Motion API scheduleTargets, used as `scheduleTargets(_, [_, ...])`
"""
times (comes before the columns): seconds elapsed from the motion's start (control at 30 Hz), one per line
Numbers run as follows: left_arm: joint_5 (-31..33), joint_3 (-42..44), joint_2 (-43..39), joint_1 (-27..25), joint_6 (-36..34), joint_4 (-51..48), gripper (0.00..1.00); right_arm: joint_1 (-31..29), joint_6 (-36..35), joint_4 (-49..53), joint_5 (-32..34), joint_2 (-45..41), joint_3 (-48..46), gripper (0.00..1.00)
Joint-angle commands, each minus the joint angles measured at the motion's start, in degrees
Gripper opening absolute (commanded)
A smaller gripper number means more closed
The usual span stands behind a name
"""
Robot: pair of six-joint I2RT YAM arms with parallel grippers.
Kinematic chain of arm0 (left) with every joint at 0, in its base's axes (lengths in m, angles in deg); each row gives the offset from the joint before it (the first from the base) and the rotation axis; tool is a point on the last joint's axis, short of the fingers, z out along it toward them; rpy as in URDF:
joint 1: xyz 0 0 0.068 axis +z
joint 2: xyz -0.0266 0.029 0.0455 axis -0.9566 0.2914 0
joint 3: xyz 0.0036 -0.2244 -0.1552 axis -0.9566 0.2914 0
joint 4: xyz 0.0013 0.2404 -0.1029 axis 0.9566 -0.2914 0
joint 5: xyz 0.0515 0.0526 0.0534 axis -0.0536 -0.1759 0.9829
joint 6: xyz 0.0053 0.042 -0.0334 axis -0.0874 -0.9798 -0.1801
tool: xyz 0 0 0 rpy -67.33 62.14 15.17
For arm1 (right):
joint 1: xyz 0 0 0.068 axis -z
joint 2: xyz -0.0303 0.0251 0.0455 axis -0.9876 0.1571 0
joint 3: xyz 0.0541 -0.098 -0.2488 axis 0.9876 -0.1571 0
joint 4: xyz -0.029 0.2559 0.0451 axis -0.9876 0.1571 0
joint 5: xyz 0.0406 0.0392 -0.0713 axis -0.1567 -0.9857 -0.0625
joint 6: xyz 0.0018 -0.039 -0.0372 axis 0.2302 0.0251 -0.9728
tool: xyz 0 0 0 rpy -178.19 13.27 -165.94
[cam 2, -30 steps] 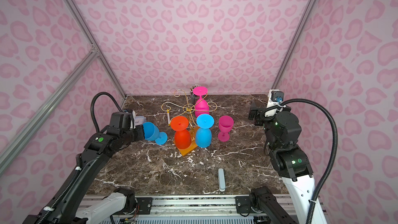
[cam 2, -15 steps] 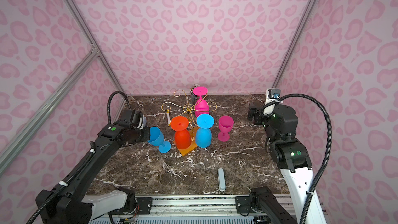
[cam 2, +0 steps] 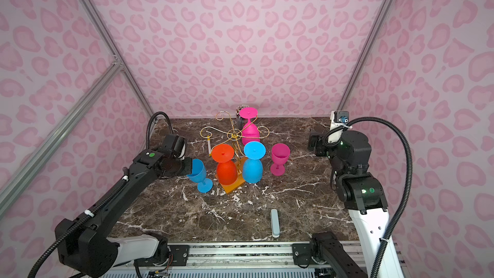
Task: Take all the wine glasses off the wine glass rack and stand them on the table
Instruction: 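Lower the blue glass upright onto the table near the wooden board with the left gripper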
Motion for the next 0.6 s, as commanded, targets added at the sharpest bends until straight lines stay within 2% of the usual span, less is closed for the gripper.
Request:
scheduleTargets(0.0, [2.31, -0.93, 0.32, -0.48, -0.54, -0.78, 0.03, 0.15, 0.15, 0.92, -1.05, 0.12, 0.37, 0.99])
scheduleTargets(0.57, [3.32, -0.54, 1.03, -1.62, -0.8, -0.26, 0.03, 0.62, 0.24, 2.25, -1.84, 0.12, 0.87, 0.99])
